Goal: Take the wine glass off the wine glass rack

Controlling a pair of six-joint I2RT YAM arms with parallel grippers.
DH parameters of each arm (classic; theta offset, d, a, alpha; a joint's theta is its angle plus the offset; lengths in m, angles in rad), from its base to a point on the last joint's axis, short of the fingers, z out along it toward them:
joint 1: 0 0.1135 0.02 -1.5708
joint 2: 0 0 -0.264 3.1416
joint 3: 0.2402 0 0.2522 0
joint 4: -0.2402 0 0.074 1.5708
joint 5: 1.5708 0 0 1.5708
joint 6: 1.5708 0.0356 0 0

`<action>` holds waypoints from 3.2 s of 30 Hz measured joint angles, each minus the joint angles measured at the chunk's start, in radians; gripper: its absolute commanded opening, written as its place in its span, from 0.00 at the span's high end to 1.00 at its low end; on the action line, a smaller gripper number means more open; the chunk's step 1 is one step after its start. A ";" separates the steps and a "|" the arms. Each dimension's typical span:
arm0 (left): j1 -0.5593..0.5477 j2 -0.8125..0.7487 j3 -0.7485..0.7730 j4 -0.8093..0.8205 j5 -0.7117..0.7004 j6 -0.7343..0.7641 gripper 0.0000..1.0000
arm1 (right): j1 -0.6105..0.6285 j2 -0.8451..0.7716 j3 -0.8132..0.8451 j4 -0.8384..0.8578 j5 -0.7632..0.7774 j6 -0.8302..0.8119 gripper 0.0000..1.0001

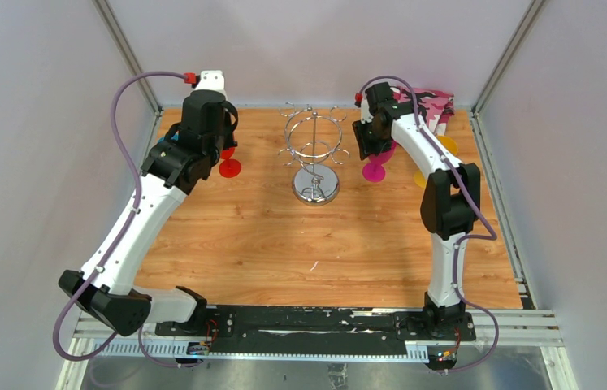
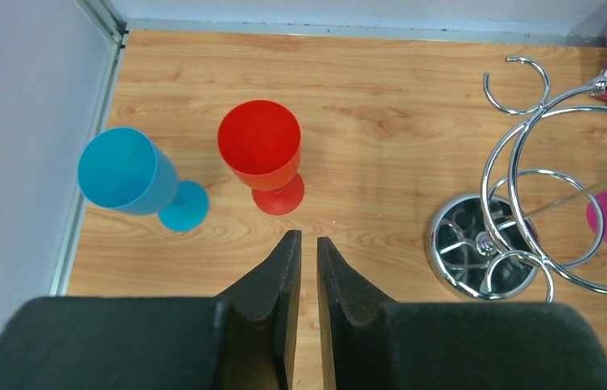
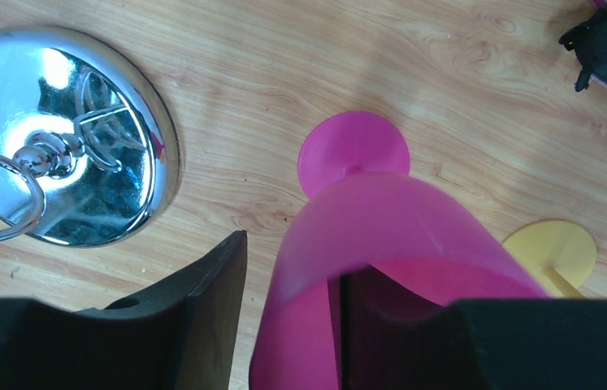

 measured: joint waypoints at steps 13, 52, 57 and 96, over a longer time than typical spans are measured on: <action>0.000 0.007 0.000 0.001 0.001 0.000 0.73 | 0.000 -0.106 -0.005 -0.008 -0.001 0.001 0.49; 0.000 0.002 -0.011 0.044 0.084 0.036 0.00 | 0.065 -0.700 -0.314 0.212 0.193 0.022 0.01; 0.000 -0.055 -0.081 0.098 0.172 0.053 0.00 | 0.068 -0.761 -0.359 0.245 0.185 0.036 0.01; 0.000 -0.411 -0.328 0.444 0.725 0.026 0.00 | 0.077 -1.165 -0.601 0.488 -0.129 0.125 0.01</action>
